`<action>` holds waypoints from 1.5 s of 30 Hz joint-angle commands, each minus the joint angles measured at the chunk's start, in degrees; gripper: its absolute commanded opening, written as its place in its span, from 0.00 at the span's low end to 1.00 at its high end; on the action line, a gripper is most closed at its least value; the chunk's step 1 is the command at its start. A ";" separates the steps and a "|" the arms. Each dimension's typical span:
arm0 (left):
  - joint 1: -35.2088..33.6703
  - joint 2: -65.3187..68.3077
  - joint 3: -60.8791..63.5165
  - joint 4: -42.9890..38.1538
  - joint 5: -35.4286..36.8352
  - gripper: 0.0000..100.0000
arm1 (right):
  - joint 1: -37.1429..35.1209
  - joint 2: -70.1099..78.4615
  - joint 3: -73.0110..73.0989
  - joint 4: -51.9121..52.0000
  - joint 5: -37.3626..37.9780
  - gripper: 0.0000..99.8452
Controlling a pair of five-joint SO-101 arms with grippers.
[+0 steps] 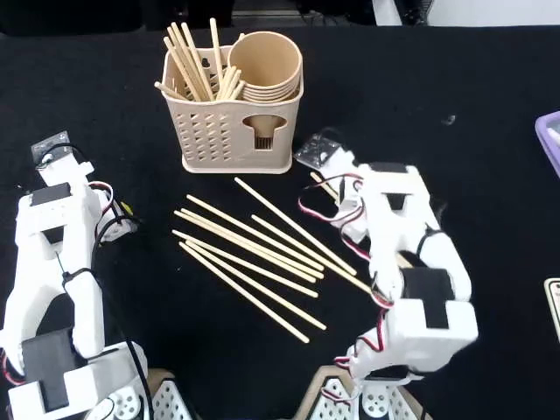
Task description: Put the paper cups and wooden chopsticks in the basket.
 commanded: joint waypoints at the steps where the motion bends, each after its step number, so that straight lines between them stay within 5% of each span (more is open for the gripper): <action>1: -0.48 -2.81 -0.22 -0.18 0.00 0.22 | -0.62 3.21 -4.88 0.44 -0.44 0.19; 5: -0.48 -2.81 -0.31 -0.18 0.00 0.22 | 0.26 3.21 -6.46 4.75 -0.26 0.00; 10: -0.48 -2.81 -0.31 -0.18 0.00 0.22 | 3.52 -3.47 -6.29 10.02 1.58 0.01; 20: -0.48 -2.81 -0.31 -0.18 0.00 0.22 | 3.43 -39.87 -3.47 24.70 1.41 0.01; 25: -0.22 -2.81 -0.31 -0.26 0.00 0.22 | -5.45 -58.68 -9.45 25.14 -9.14 0.01; 30: -0.22 -2.64 -0.22 -0.18 -0.09 0.22 | -22.59 -66.51 -13.93 5.71 -28.75 0.01; 34: -0.31 -2.29 -0.22 -0.18 0.00 0.22 | -29.27 -62.90 -11.65 -15.12 -39.38 0.01; 39: -0.13 -2.81 0.75 -0.62 0.00 0.22 | -30.59 -52.35 -11.56 -33.32 -42.46 0.01; 45: -0.31 -2.81 0.57 -0.62 -0.18 0.22 | -30.59 -39.16 -20.88 -39.91 -42.55 0.01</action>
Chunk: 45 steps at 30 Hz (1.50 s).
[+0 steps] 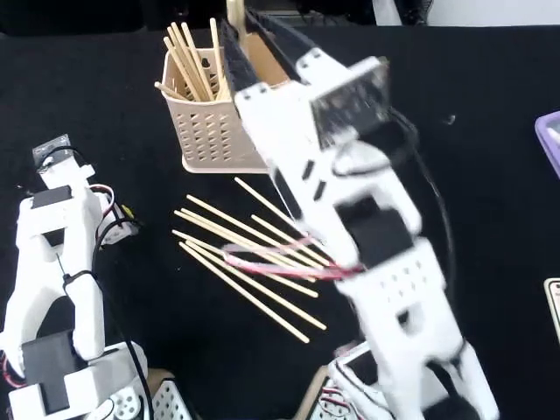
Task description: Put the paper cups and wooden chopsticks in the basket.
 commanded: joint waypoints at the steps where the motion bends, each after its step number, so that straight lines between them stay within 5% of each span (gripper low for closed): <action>1: -0.31 -2.11 -0.84 -0.53 -0.18 0.22 | -0.79 6.73 -9.45 -3.25 -0.44 0.01; 11: -0.48 -2.11 -0.92 -0.53 -0.26 0.22 | -0.79 27.03 -29.93 -3.25 -11.43 0.01; 26: -0.48 -2.20 -0.92 -0.53 -0.35 0.22 | -1.32 36.00 -30.64 13.27 -11.16 0.04; 31: -0.48 -2.20 -0.92 -0.44 -0.35 0.22 | -1.93 34.07 -32.92 21.45 -11.16 0.24; 41: -0.48 -2.20 -0.84 -0.44 -0.26 0.22 | -1.67 18.07 -34.95 52.92 -10.64 0.07; 45: -0.48 -2.20 -0.84 -0.44 -0.26 0.22 | -1.67 13.23 -26.95 65.32 -1.67 0.06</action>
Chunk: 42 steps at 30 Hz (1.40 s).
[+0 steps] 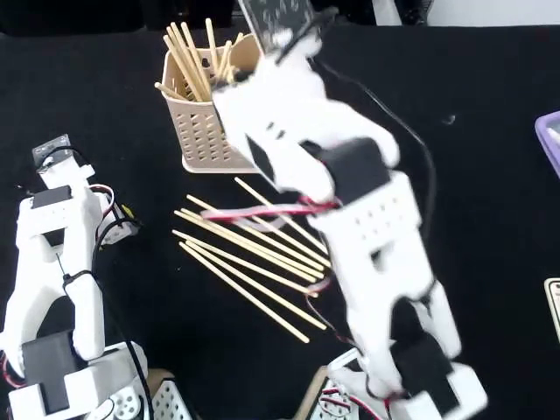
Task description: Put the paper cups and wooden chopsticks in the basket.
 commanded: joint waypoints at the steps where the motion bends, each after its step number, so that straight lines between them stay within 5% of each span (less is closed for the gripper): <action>1: -0.40 -2.20 -0.92 -0.44 -0.26 0.22 | -0.62 -5.41 7.34 9.93 8.70 0.07; 5: -0.40 -2.20 -0.92 -0.44 -0.26 0.22 | 0.53 -5.85 27.12 9.58 17.32 0.12; 16: -0.13 -2.20 -0.75 -0.44 -0.09 0.22 | 8.62 -5.49 68.26 -31.56 30.42 0.21; 24: -0.13 -2.20 -0.57 -0.44 0.00 0.22 | 12.84 5.58 67.03 -37.36 35.87 0.21; 35: -0.13 -2.20 -0.57 -0.44 0.00 0.22 | 13.36 12.97 58.86 -29.10 35.87 0.20; 39: -0.13 -2.20 -0.57 -0.44 0.00 0.22 | 13.36 12.97 58.95 -28.92 36.84 0.00; 42: -0.13 -2.20 -0.57 -0.44 0.00 0.22 | 14.42 12.88 59.21 -27.43 37.19 0.01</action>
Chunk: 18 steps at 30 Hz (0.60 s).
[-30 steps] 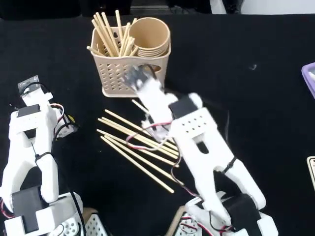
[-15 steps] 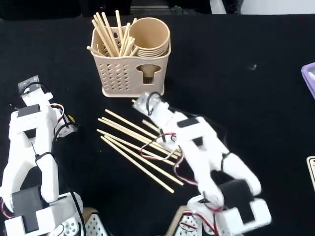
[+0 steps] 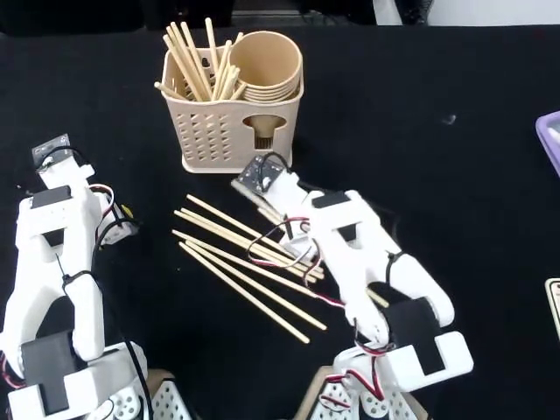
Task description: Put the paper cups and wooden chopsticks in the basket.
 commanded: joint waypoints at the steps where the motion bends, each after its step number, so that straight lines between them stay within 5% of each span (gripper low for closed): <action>1: -0.13 -2.20 -0.57 -0.44 0.00 0.22 | 2.37 -0.22 -1.54 2.29 0.88 0.01; 13: -0.13 -2.20 -0.92 -0.44 0.00 0.22 | 23.12 -23.87 -0.75 15.38 9.23 0.01; 18: -0.13 -2.20 -0.92 -0.44 0.00 0.22 | 25.05 -38.29 -0.92 16.62 7.82 0.01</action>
